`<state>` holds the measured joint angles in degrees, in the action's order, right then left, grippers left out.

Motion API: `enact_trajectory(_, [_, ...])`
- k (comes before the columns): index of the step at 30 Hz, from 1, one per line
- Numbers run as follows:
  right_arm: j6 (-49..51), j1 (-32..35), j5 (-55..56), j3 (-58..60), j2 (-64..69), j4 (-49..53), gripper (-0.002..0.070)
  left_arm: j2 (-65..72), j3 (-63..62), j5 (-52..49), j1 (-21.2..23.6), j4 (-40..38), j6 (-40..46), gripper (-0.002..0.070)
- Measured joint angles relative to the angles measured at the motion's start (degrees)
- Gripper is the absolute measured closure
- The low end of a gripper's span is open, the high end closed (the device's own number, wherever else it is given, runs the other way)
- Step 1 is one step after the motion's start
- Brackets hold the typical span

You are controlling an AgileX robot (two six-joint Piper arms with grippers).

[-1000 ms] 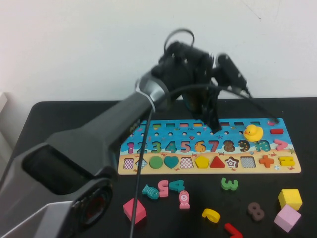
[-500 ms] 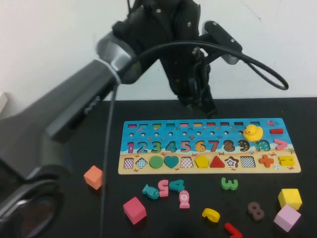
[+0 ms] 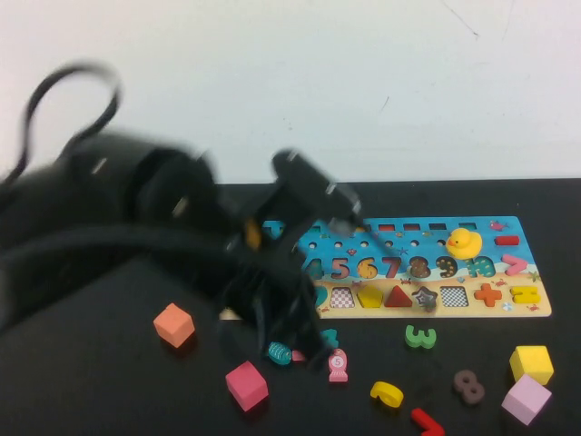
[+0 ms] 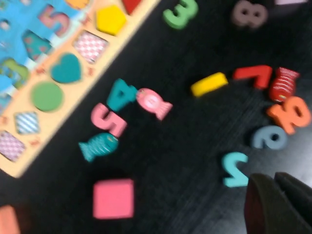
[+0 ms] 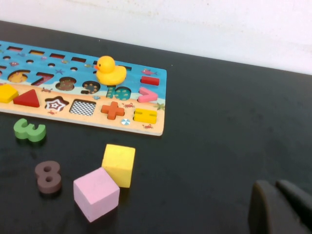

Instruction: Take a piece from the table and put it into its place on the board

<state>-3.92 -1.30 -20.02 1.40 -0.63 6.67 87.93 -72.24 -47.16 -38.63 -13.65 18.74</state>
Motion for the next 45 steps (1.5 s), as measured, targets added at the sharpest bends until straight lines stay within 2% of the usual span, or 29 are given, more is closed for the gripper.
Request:
enact_trajectory(4, [0.0,0.0,0.0,0.0,0.0,0.0,0.0657,-8.43,11.08,5.34,-0.69,-1.17,-1.31,0.0675])
enact_trajectory(7, [0.0,0.0,0.0,0.0,0.0,0.0,0.0657,-14.44,16.02,5.05,-0.69,-1.45,-2.38,0.0675])
enact_trajectory(11, [0.0,0.0,0.0,0.0,0.0,0.0,0.0657,-19.64,17.57,0.83,-0.69,-1.08,-2.87,0.0675])
enact_trajectory(16, [0.0,0.0,0.0,0.0,0.0,0.0,0.0657,-22.79,18.06,-3.13,-0.69,3.72,-3.22,0.0675])
enact_trajectory(23, [0.0,0.0,0.0,0.0,0.0,0.0,0.0657,-22.97,19.14,-2.13,-0.69,5.9,-6.19,0.0675])
enact_trajectory(27, [0.0,0.0,0.0,0.0,0.0,0.0,0.0657,-23.35,23.69,6.83,-0.69,5.51,-7.54,0.0675])
enact_trajectory(35, [0.0,0.0,0.0,0.0,0.0,0.0,0.0657,-31.08,39.62,40.04,-0.48,5.61,-10.27,0.0675])
enact_trajectory(40, [0.0,0.0,-0.03,0.0,0.0,0.0,0.0657,-40.99,51.3,49.36,3.6,5.61,-11.84,0.0675])
enact_trajectory(45, [0.0,0.0,-0.03,0.0,0.0,0.0,0.0657,-52.34,61.49,53.2,10.51,5.61,-12.91,0.0675])
